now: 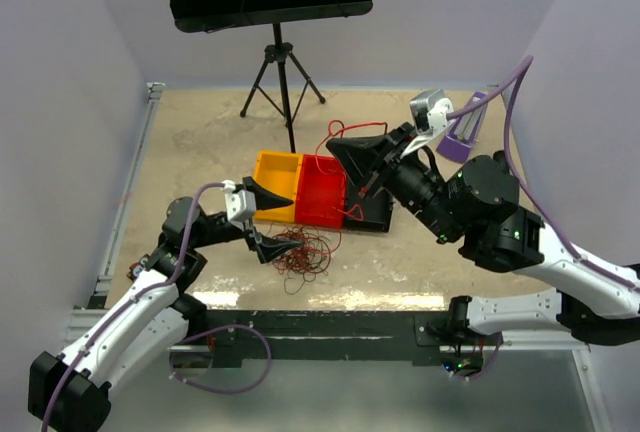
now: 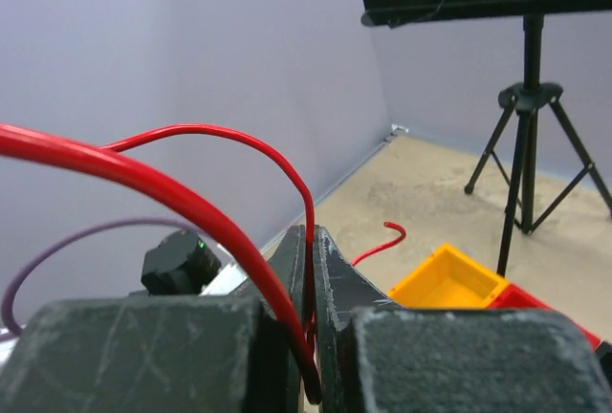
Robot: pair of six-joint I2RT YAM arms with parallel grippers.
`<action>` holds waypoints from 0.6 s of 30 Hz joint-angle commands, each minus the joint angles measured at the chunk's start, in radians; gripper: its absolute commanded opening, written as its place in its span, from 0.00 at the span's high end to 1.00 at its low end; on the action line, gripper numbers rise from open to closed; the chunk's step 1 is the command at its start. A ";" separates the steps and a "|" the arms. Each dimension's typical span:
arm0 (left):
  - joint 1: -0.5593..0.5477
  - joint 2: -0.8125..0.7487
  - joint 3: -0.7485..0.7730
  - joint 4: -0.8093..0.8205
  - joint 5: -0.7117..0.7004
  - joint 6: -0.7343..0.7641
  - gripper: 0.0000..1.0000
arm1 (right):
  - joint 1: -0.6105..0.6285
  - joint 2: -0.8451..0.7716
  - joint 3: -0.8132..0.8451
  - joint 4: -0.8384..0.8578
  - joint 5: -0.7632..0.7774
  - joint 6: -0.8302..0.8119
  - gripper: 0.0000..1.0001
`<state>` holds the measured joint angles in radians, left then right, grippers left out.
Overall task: Untangle the cables
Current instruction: Place the cable in the bin.
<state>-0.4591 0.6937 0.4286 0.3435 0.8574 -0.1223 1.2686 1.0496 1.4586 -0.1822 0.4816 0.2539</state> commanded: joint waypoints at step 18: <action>0.005 -0.129 0.136 -0.339 -0.047 0.262 0.00 | -0.259 0.308 0.109 0.217 0.003 -0.203 1.00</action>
<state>-0.4591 0.5945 0.4793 0.0795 0.8509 0.1032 1.0405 1.3258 1.5856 -0.0727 0.5316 0.0841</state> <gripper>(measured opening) 0.997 0.022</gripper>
